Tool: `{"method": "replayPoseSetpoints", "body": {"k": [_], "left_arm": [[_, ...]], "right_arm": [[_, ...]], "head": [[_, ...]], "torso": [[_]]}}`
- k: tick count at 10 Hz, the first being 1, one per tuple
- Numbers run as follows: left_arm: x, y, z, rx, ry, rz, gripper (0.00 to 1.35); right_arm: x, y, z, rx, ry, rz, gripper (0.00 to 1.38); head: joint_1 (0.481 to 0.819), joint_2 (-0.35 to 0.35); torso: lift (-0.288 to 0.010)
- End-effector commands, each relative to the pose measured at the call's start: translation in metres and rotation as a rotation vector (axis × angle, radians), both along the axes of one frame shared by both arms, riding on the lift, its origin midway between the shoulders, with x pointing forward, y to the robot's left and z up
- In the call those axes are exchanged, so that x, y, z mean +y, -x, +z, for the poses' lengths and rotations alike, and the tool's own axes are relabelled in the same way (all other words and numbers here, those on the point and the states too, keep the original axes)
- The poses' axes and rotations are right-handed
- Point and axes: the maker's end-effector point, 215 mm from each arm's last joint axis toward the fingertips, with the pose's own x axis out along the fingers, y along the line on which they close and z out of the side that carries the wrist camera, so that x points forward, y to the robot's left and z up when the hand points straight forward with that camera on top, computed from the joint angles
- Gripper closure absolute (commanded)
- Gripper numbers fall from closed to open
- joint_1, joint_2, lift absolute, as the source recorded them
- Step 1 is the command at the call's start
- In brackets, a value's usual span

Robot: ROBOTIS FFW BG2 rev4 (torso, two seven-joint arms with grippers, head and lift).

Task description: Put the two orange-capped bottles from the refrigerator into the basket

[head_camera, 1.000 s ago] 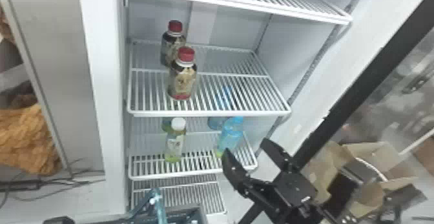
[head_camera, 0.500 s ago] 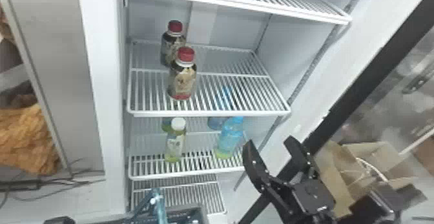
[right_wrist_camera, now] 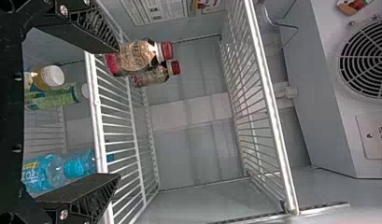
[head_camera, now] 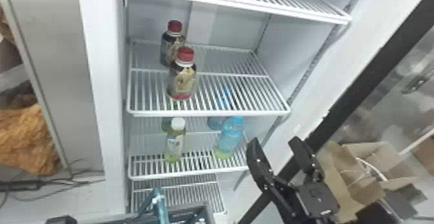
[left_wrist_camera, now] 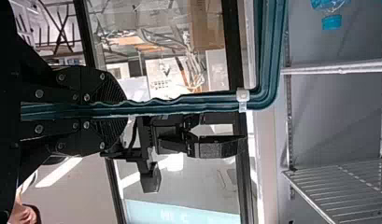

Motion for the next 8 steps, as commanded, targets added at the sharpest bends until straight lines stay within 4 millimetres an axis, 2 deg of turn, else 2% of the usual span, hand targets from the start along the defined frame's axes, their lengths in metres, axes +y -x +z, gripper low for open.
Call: {"method": "replayPoseSetpoints", "body": {"k": [1,8], "left_arm": [[-0.0003,0.0002,0.0001,0.000,0.000,-0.001,1.21],[0.0007,-0.0006,0.0009,0.002,0.004,0.003,1.21]], "right_arm": [[0.0023,-0.0001,0.0026,-0.005,-0.004,0.005,0.12],[0.0040,-0.0005,0.0015,-0.005,-0.006,0.009,0.12]], "head": [[0.695,-0.350],[0.695,-0.350]], "torso": [[-0.040],[-0.040]]}}
